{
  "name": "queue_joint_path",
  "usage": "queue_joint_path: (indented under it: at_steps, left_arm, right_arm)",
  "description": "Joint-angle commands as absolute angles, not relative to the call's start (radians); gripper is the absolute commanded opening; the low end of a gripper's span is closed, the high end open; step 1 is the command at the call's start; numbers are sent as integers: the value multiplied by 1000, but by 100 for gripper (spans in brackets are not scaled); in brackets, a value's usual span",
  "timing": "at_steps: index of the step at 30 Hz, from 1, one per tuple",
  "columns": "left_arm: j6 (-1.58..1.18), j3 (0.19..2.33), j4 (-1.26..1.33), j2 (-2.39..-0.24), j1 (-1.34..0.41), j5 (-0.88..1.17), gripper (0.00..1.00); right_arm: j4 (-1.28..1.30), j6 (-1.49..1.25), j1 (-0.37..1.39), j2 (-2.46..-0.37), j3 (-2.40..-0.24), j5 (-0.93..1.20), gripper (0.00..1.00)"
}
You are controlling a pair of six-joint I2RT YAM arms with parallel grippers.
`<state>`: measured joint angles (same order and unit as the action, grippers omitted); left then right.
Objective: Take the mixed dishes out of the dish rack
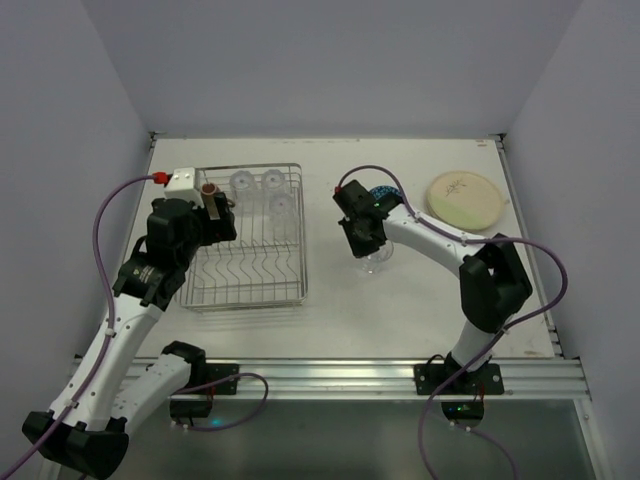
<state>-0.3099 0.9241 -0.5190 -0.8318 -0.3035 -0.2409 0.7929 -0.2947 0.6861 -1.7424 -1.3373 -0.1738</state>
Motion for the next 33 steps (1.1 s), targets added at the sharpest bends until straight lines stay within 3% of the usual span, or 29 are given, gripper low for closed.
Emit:
queue_joint_path:
  at_steps: [1,4,8,14,16,18,21,25,33]
  left_arm:
    - [-282,934,-514,-824,-304,-249,100]
    - [-282,943,-517,-831,-304,-239,100]
    - [-288,971,-532,-859,-304,-233,100]
    - [-314,1026,-557,-926,-304,-180,100]
    - [-334,1037,-561,-965,-304,-164,100]
    - [-353,1048,-566,-1014,-304,-156,100]
    - [-405,1060,-569,-1081,-311,-144,100]
    - [-439,1087,-566,-1175,-356,-189,100]
    - [-505,1235,-535,-1400,-511,-313,100]
  right_arm:
    - [795,-291,692,-1764,-1387,-216,15]
    - [801,-299,703,-1760,-1388,-245,42]
    - [825,-316,722,-1723,-1405,-270,59]
    - [825,-342,727,-1535,-1407,-291,67]
    - [786,-345,727,-1465,-1385,-319,76]
    - [729,-347,727,-1349,-1326,-350,97]
    - [580,-370,727,-1196,-1201,-440,99]
    - [434,-373,726,-1039,-1051,-399,99]
    - [492,-436,723,-1031,-996,-396,99]
